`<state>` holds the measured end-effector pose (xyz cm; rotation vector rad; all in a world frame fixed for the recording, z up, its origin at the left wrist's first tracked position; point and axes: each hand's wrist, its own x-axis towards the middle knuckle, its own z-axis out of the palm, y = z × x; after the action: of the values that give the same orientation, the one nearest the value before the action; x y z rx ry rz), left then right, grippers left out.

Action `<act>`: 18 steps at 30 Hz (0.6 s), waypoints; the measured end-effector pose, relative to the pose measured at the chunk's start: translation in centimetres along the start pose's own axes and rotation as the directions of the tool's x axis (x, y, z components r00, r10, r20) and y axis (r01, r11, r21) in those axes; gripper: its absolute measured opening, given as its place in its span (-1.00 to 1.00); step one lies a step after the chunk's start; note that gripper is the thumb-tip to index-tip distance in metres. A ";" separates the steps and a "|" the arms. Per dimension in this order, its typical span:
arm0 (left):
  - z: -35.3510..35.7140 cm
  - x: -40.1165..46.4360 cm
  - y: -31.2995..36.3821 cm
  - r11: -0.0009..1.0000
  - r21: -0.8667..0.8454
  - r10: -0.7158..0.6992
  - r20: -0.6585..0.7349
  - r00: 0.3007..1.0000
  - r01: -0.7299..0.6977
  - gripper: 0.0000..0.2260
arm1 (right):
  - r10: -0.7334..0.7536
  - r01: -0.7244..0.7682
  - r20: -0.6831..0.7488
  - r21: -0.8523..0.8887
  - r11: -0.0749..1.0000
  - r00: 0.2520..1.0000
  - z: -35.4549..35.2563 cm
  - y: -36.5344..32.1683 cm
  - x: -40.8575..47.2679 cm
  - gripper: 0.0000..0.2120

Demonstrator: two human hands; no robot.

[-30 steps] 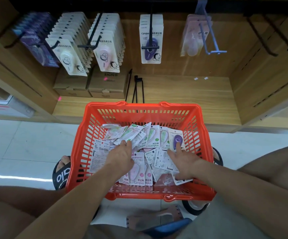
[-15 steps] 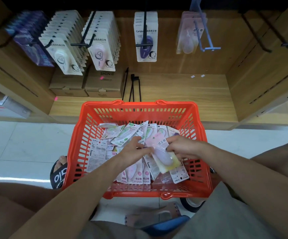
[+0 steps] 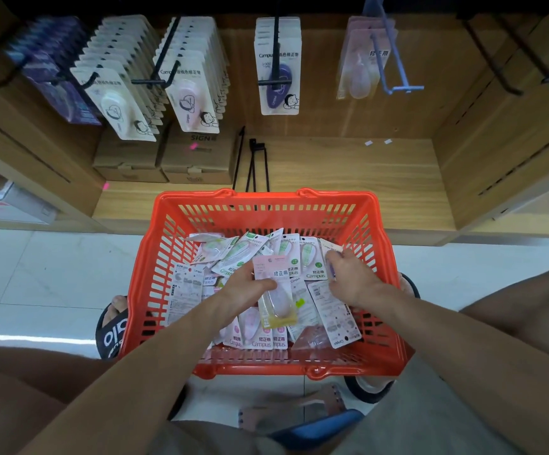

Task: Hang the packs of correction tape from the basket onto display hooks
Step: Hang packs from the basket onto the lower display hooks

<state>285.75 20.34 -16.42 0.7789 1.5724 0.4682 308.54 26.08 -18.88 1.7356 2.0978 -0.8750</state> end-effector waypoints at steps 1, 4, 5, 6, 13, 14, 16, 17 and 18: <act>0.0 0.1 -0.1 1.000 0.027 -0.003 -0.010 1.000 0.003 -0.69 | -0.003 0.002 0.082 0.007 1.000 0.997 0.3 0.1 0.3 -0.39; 0.1 0.6 -0.5 0.994 0.109 -0.003 -0.026 1.000 0.006 -0.66 | 0.053 -0.034 0.235 -0.087 0.996 0.970 1.3 0.3 1.0 -0.24; 0.1 0.7 -0.6 0.990 0.138 0.001 -0.033 0.999 0.003 -0.64 | 0.072 -0.042 0.251 -0.122 0.992 0.965 1.6 0.3 1.1 -0.23; 0.1 0.8 -0.7 0.986 0.165 0.009 -0.041 0.999 -0.002 -0.63 | 0.086 -0.047 0.263 -0.148 0.988 0.961 1.8 0.2 1.2 -0.23; 0.4 1.4 -0.7 0.941 0.335 0.076 -0.055 0.996 -0.054 -0.60 | 0.041 -0.025 0.055 -0.261 0.965 0.998 0.5 -0.4 1.0 -0.54; 0.4 1.4 -0.6 0.934 0.353 0.086 -0.057 0.995 -0.061 -0.55 | 0.027 -0.021 0.016 -0.277 0.961 1.000 0.1 -0.3 0.8 -0.52; 0.2 1.5 -0.5 0.939 0.335 0.107 -0.061 0.992 -0.081 -0.46 | 0.008 -0.024 -0.060 -0.273 0.962 0.998 -0.8 -0.8 0.3 -0.48; 0.1 1.4 -0.3 0.943 0.318 0.124 -0.067 0.990 -0.097 -0.44 | 0.006 -0.029 -0.097 -0.244 0.969 0.995 -1.3 -1.4 0.0 -0.48; 0.0 1.3 -0.1 0.944 0.308 0.146 -0.075 0.986 -0.117 -0.47 | 0.007 -0.034 -0.141 -0.191 0.981 0.990 -1.8 -2.1 -0.4 -0.50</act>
<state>285.67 21.23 -17.37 1.1157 1.7126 0.3692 306.94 26.67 -16.69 1.7570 2.1670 -0.5363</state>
